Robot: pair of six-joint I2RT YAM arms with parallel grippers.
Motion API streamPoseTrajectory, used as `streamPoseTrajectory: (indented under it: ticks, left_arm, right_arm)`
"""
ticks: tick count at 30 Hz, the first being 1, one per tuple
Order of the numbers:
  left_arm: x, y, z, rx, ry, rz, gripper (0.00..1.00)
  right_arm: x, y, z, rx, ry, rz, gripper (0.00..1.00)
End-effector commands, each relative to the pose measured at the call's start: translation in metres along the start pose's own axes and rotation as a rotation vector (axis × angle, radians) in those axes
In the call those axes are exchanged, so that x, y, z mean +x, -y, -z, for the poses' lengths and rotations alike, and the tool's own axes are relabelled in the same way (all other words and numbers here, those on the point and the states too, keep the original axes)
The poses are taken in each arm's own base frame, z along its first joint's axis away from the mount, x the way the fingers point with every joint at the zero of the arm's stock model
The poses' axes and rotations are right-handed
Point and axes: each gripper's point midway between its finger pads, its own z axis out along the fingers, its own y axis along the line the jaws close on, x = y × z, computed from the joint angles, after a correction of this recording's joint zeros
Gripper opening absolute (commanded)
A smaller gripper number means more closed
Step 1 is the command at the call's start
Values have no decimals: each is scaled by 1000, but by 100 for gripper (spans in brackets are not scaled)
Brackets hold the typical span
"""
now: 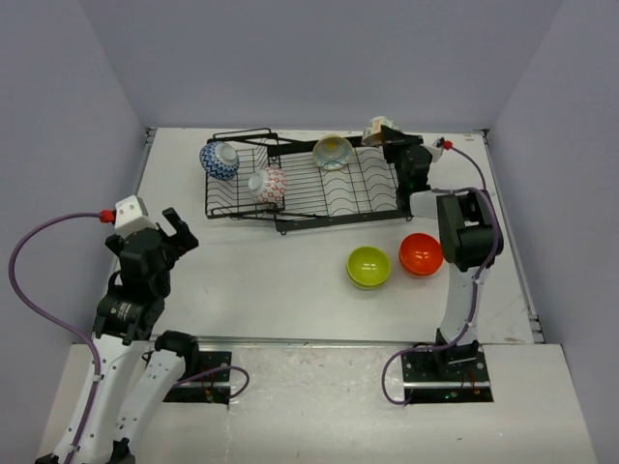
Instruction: Unload the bowls from the dish rack
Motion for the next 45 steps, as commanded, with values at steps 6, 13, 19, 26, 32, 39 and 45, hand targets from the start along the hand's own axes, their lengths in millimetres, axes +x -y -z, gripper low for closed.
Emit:
streamPoseTrajectory:
  ticks: [6, 13, 19, 26, 32, 39, 45]
  left_arm:
    - [-17, 3, 8, 22, 53, 25, 100]
    - [-24, -3, 12, 10, 84, 47, 100]
    - [-27, -6, 13, 2, 99, 57, 100]
    - [-30, -14, 17, -24, 122, 75, 100]
    - [-31, -21, 19, -62, 132, 88, 100]
    - [-30, -23, 19, -76, 128, 89, 100]
    - [-31, -23, 22, -61, 139, 97, 100]
  right_arm:
    - [-10, -163, 59, -403, -34, 106, 0]
    - [20, -194, 128, -396, -155, 427, 0]
    - [42, -213, 217, -384, -207, 811, 0]
    - [91, -200, 297, -261, -479, 1136, 0]
    - [157, -143, 347, -87, -737, 1486, 0]
    - [200, -73, 381, 119, -971, 1845, 0]
    - [224, -3, 385, 252, -1130, 2087, 0]
